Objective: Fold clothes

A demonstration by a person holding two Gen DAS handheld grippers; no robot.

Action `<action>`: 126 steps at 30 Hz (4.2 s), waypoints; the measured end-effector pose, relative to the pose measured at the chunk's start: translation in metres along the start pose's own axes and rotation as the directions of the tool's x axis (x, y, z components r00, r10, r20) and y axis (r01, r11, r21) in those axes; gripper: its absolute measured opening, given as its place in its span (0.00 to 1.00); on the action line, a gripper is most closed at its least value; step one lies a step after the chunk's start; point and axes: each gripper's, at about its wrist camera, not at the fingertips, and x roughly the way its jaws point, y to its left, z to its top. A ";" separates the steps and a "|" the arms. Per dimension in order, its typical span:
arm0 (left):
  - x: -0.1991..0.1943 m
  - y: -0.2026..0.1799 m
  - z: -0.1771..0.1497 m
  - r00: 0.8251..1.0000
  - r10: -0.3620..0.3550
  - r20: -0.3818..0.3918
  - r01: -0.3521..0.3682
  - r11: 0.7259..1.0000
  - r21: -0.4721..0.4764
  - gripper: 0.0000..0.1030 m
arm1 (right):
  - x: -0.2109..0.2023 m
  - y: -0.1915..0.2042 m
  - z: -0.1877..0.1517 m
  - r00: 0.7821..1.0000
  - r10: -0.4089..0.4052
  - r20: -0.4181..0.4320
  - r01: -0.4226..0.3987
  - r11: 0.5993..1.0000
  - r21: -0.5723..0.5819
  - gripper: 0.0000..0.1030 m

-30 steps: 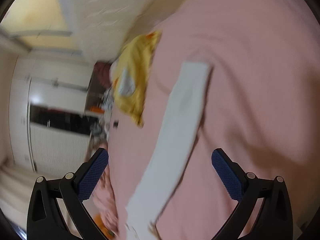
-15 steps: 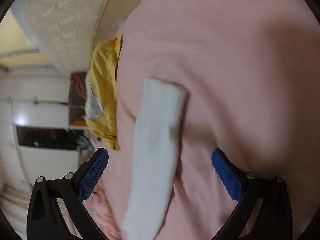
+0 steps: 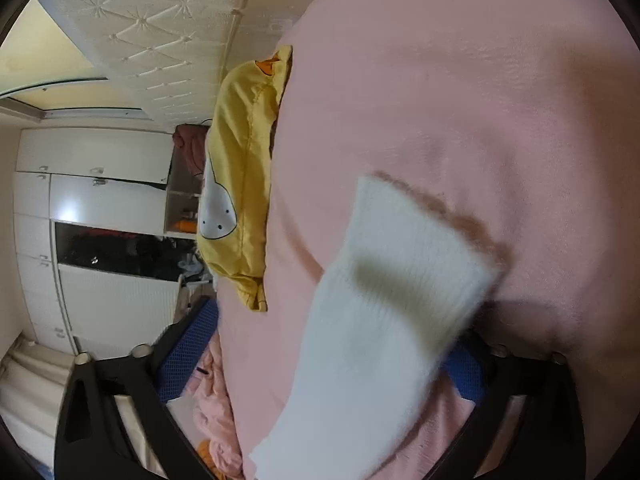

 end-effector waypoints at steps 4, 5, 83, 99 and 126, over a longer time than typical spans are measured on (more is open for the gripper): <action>0.000 0.001 0.000 1.000 -0.002 0.003 0.002 1.000 0.001 1.00 | -0.001 -0.014 0.003 0.999 0.047 -0.025 -0.047 0.999 0.013 0.05; 0.000 0.001 0.000 1.000 -0.003 0.003 0.003 1.000 0.001 1.00 | -0.002 -0.008 0.001 1.000 0.019 -0.013 -0.019 1.000 -0.008 0.06; 0.012 0.036 0.017 0.995 -0.098 0.018 0.098 0.995 -0.006 1.00 | 0.209 0.173 -0.830 0.841 -0.536 -0.080 -0.211 -0.189 -0.959 0.07; 0.018 0.055 0.024 0.995 -0.097 0.021 0.097 0.995 -0.005 1.00 | 0.194 0.191 -0.843 0.794 -0.593 -0.133 -0.311 -0.209 -0.927 0.23; 0.027 0.079 0.024 0.997 -0.068 0.037 0.069 0.998 -0.001 1.00 | 0.173 0.146 -0.498 0.877 -0.469 0.102 0.167 0.100 -0.981 0.69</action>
